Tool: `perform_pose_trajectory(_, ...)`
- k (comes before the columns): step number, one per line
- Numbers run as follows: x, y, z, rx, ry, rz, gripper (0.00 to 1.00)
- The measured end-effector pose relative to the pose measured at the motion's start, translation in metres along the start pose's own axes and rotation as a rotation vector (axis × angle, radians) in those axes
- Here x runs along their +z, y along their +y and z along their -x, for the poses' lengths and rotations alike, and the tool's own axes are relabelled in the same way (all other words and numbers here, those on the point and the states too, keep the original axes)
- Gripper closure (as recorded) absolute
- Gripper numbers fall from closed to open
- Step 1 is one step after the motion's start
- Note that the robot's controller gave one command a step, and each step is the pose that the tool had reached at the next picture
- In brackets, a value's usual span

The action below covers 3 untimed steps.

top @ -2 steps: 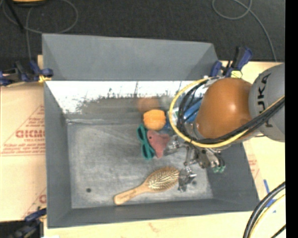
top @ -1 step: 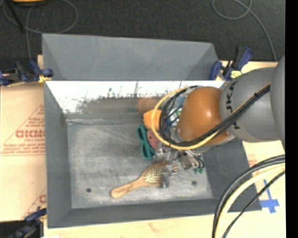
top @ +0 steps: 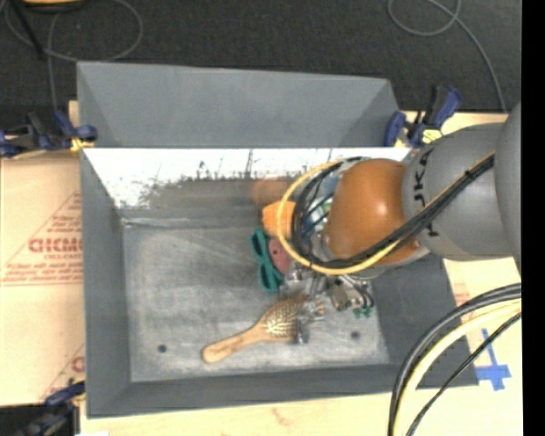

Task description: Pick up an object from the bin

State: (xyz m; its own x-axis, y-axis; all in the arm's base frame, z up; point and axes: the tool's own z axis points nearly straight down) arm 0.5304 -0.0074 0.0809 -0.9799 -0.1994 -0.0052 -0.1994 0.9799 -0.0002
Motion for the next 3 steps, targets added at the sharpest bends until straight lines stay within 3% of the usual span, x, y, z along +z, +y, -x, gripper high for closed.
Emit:
perform_pose_trajectory(1,0.0,0.0,0.0,-0.002,0.001,0.0,1.0)
perform_pose_trajectory(2,-0.015,0.008,0.011,-0.094,0.003,-0.001,1.0)
perform_pose_trajectory(3,-0.138,0.002,-0.011,-0.037,0.003,0.0,1.0)
